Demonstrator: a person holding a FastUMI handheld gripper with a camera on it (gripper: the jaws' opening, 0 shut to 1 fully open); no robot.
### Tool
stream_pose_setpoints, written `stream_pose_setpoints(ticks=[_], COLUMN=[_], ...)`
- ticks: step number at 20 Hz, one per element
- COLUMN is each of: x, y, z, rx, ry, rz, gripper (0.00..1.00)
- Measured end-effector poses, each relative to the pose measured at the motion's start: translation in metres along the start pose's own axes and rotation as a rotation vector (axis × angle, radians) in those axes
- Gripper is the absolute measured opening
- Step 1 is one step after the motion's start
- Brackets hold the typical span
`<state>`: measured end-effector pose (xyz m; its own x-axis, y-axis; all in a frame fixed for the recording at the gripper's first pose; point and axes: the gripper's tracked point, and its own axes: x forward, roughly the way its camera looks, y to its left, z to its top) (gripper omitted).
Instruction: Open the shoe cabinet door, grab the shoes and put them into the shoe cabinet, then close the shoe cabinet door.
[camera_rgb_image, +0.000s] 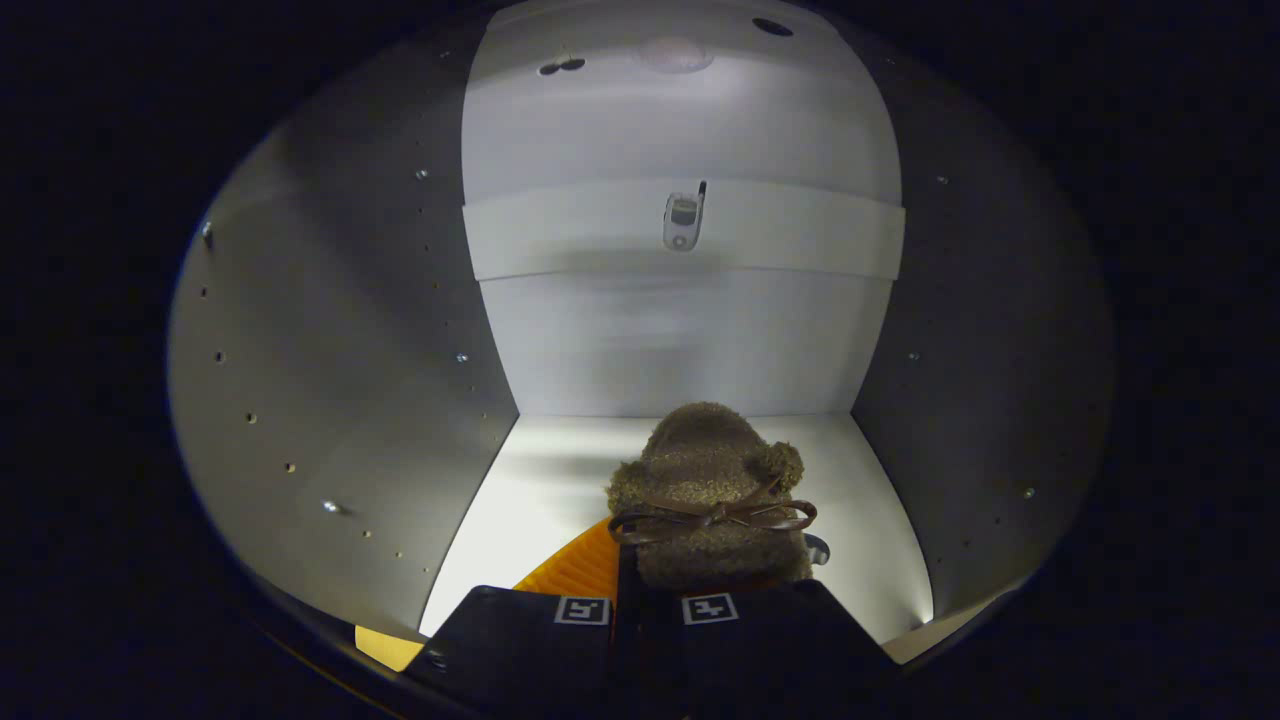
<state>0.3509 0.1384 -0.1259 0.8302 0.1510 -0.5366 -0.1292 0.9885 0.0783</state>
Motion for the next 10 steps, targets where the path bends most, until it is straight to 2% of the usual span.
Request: stream_pose_setpoints(ticks=[5, 10], x=[0.024, 0.021], y=[-0.002, -0.001], z=[-0.013, -0.019], rx=[-0.017, -0.019], ry=[0.037, 0.057], rz=[-0.007, -0.019], gripper=[0.12, 0.16])
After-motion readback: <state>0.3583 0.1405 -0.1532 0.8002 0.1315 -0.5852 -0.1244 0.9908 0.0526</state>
